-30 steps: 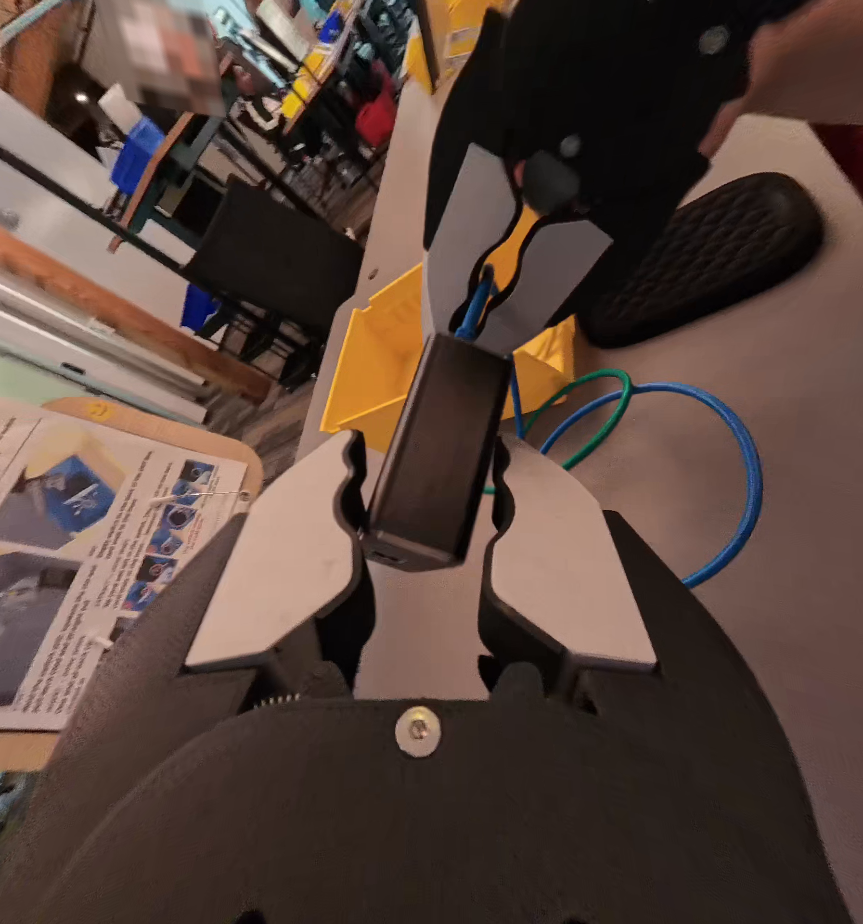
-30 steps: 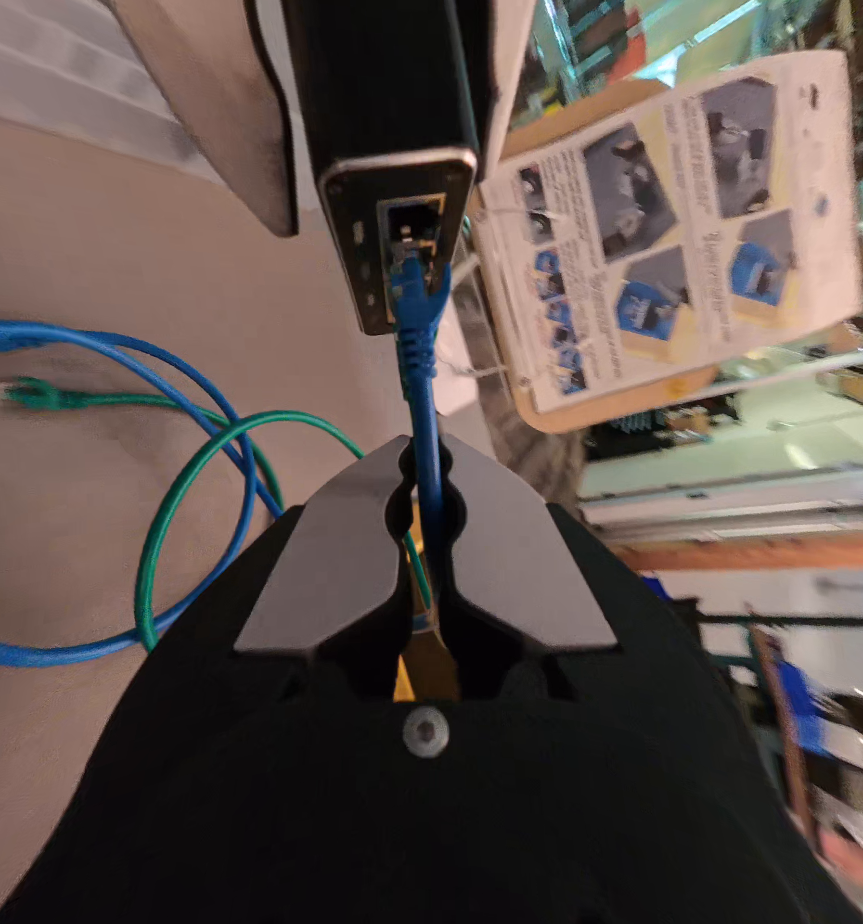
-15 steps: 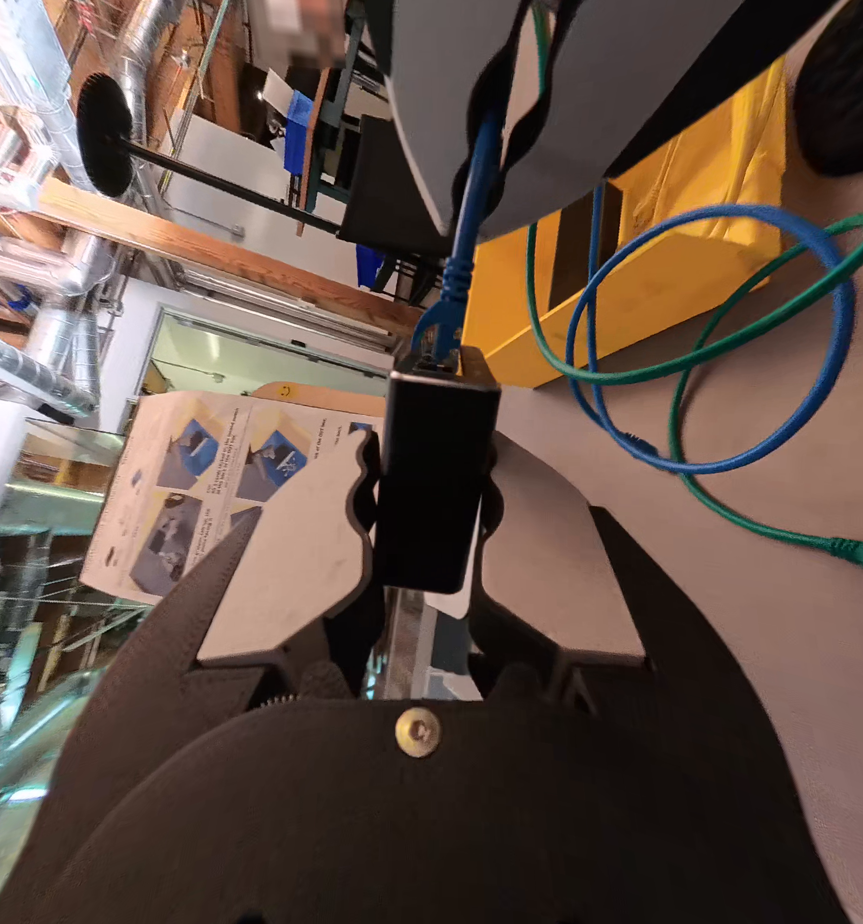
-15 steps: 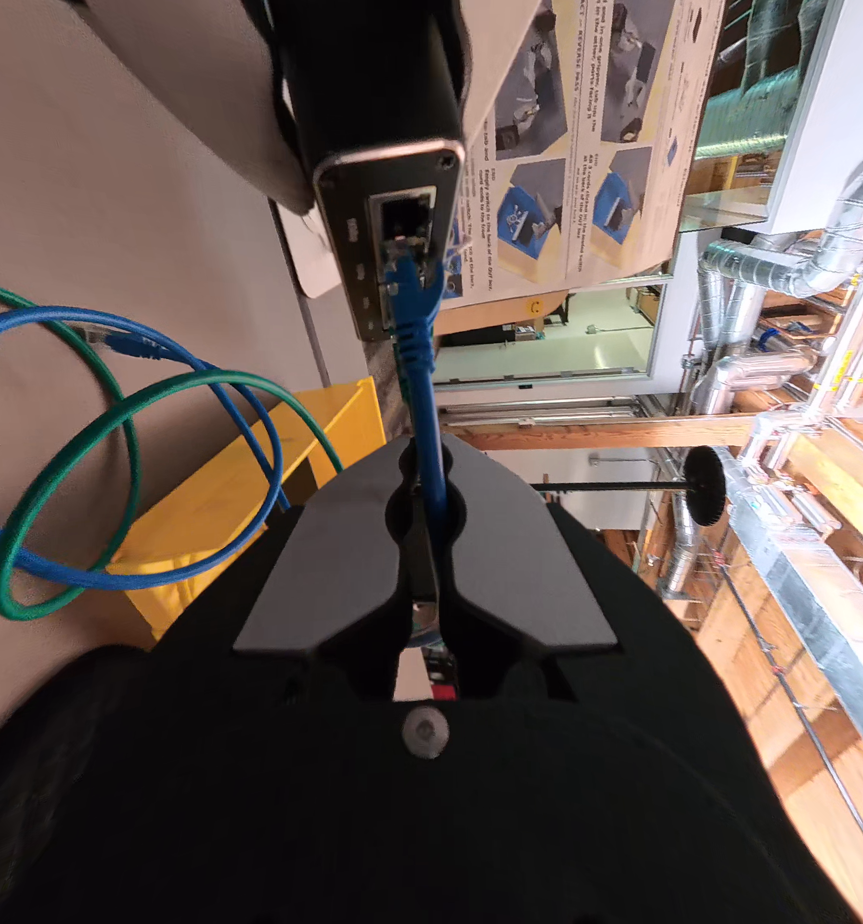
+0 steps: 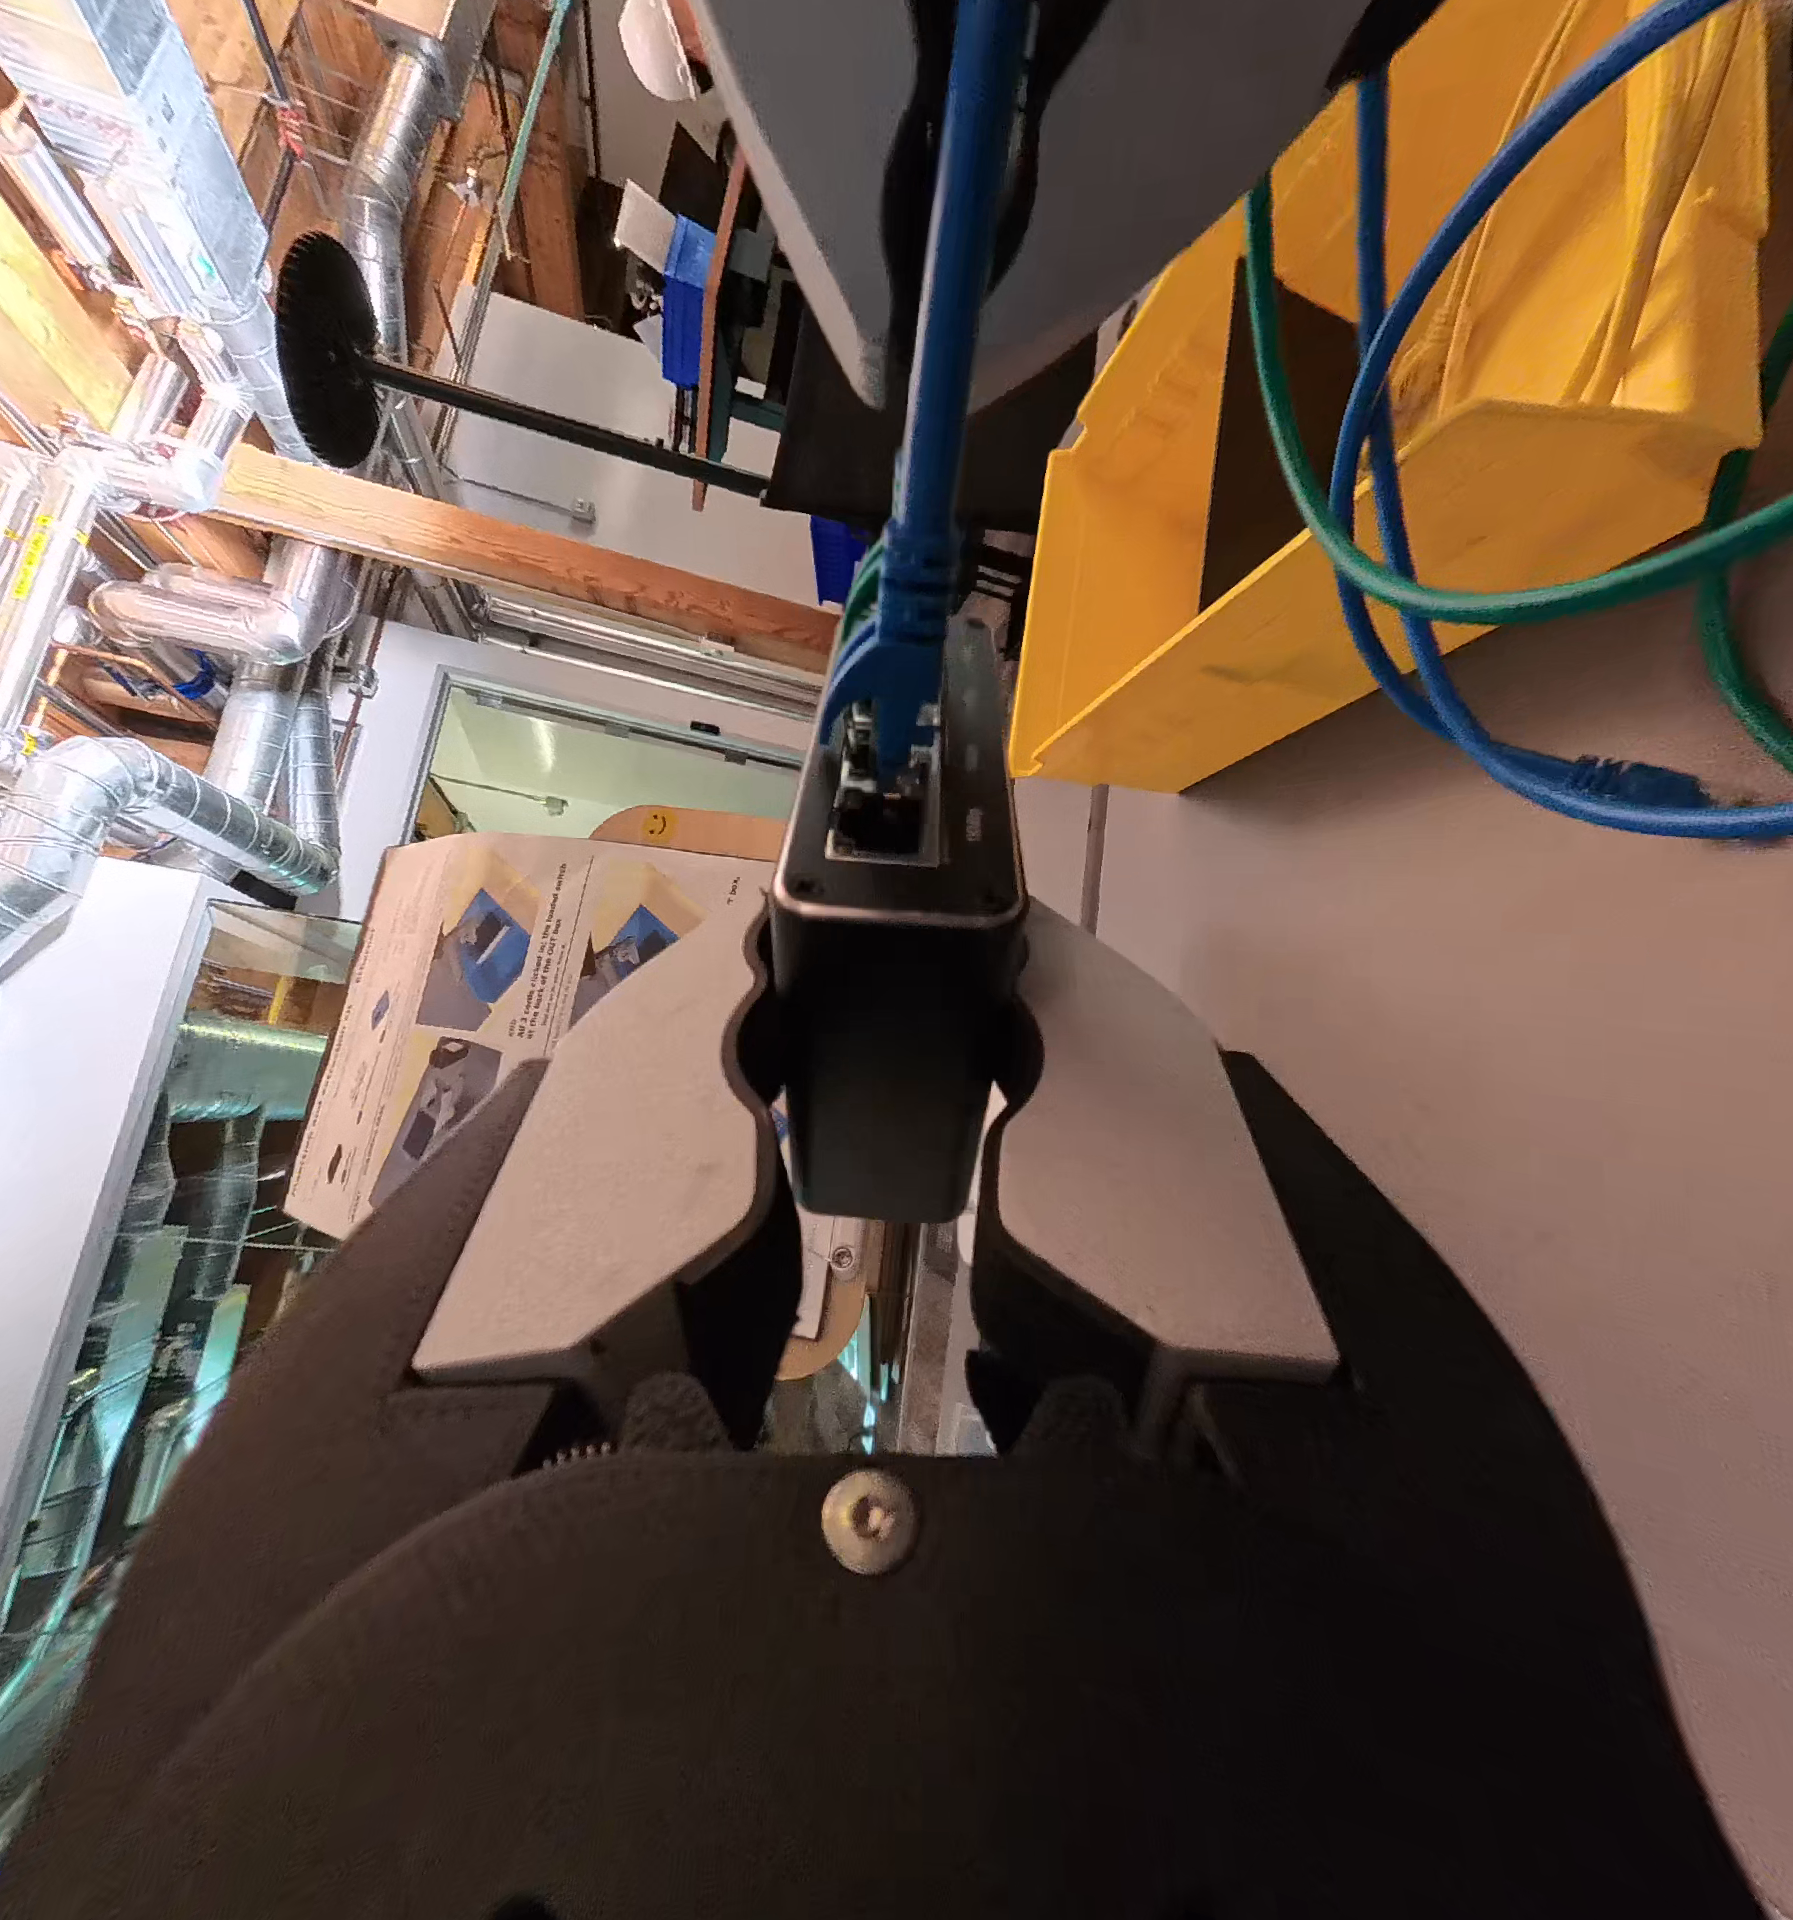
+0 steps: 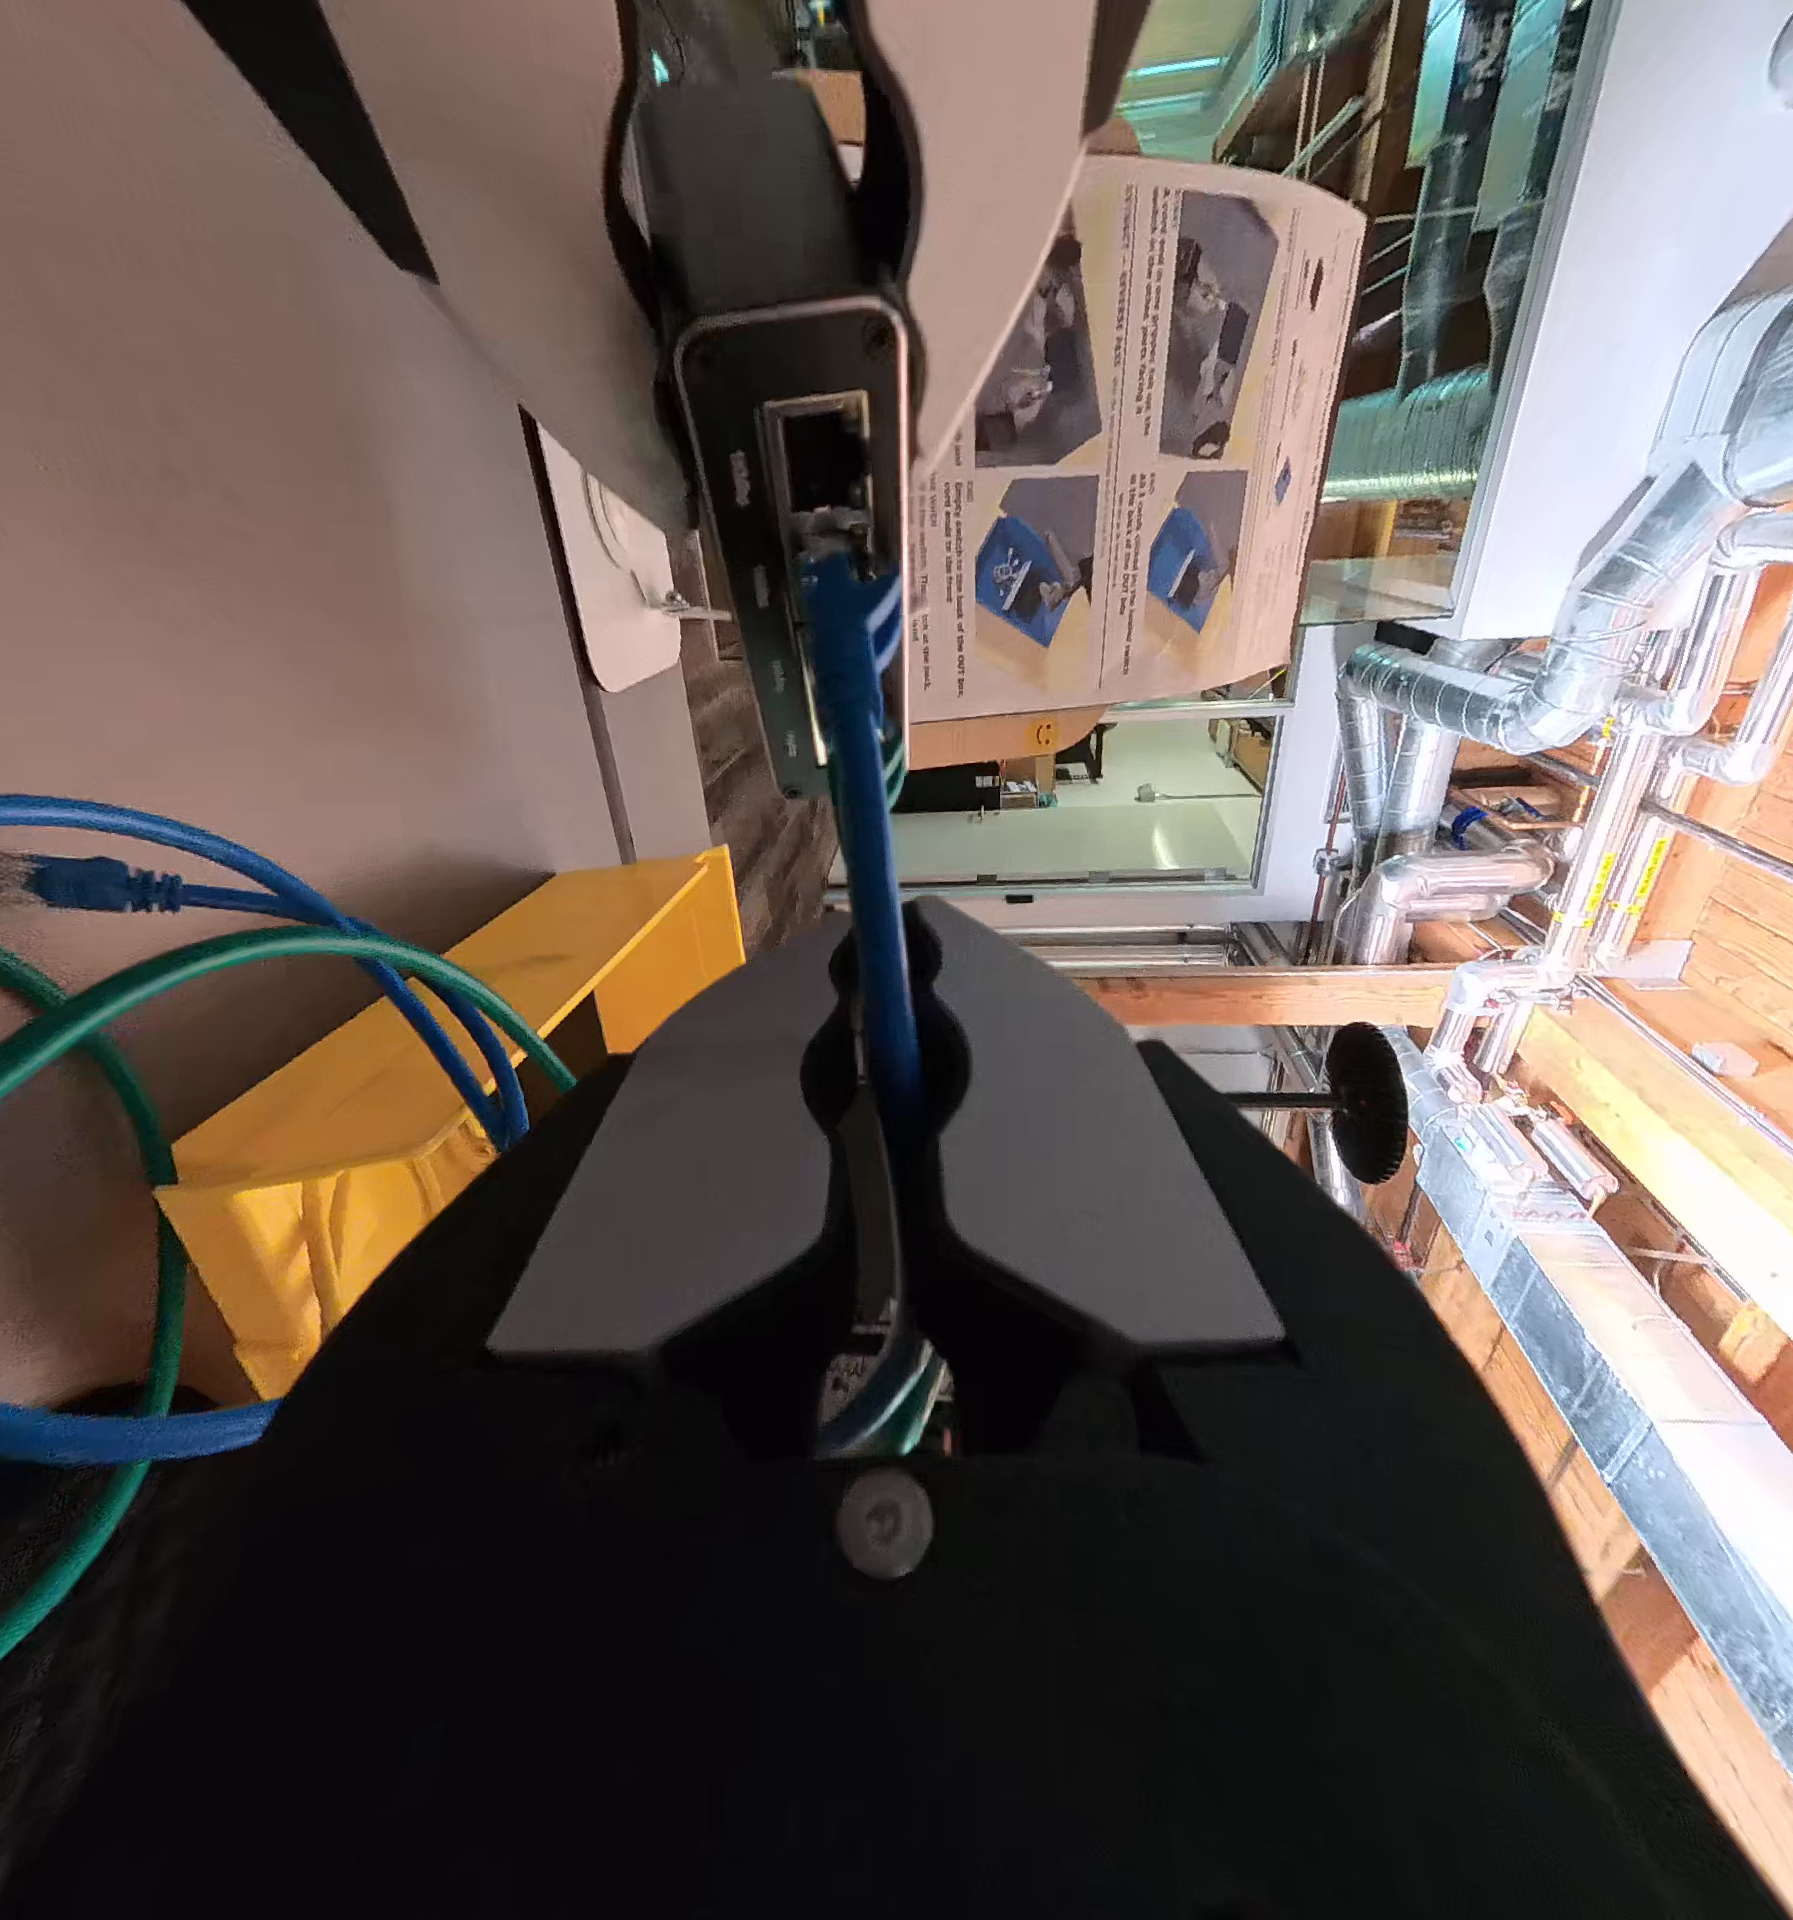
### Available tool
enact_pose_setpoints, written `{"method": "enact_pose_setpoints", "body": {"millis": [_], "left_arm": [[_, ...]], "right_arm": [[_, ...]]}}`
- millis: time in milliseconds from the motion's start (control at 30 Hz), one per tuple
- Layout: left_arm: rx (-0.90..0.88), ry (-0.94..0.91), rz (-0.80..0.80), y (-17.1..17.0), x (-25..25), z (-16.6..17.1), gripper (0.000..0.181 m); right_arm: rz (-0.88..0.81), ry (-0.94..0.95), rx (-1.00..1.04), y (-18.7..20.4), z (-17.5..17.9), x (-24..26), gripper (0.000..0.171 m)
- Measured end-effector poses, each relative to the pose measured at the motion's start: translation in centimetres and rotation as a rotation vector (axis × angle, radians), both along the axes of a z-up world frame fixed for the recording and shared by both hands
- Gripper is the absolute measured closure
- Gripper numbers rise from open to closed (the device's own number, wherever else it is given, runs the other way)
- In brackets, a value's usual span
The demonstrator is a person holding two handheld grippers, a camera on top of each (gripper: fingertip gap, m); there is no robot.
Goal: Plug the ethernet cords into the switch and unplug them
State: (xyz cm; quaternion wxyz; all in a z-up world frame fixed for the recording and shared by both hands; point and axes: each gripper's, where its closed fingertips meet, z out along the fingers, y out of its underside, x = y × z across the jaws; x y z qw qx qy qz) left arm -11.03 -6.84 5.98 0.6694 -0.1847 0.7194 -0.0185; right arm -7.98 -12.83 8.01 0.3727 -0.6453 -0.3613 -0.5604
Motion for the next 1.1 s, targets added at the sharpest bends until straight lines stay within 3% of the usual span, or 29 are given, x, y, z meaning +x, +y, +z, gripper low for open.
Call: {"method": "enact_pose_setpoints", "body": {"millis": [133, 467, 667, 833, 1100], "left_arm": [[-0.031, -0.033, -0.022, 0.0, 0.1, 0.2, 0.144], [0.093, -0.064, 0.027, 0.1, 0.2, 0.5, 0.145], [0.075, -0.101, 0.02, 0.2, -0.1, 1.4, 0.145], [0.044, -0.107, 0.029, 0.8, -0.3, 1.7, 0.145], [0.058, -0.108, 0.027, 0.7, -0.4, 1.8, 0.145]], "right_arm": [[0.02, -0.021, 0.006, -0.1, 0.2, -0.3, 0.165], [0.131, 0.074, -0.028, 0.1, -0.2, -1.2, 0.163], [0.263, 0.149, 0.155, -0.3, 2.3, -2.6, 0.133], [0.426, 0.106, 0.27, -1.4, 3.2, -5.3, 0.133], [0.49, -0.018, 0.037, -0.2, 2.0, -6.7, 0.141]]}}
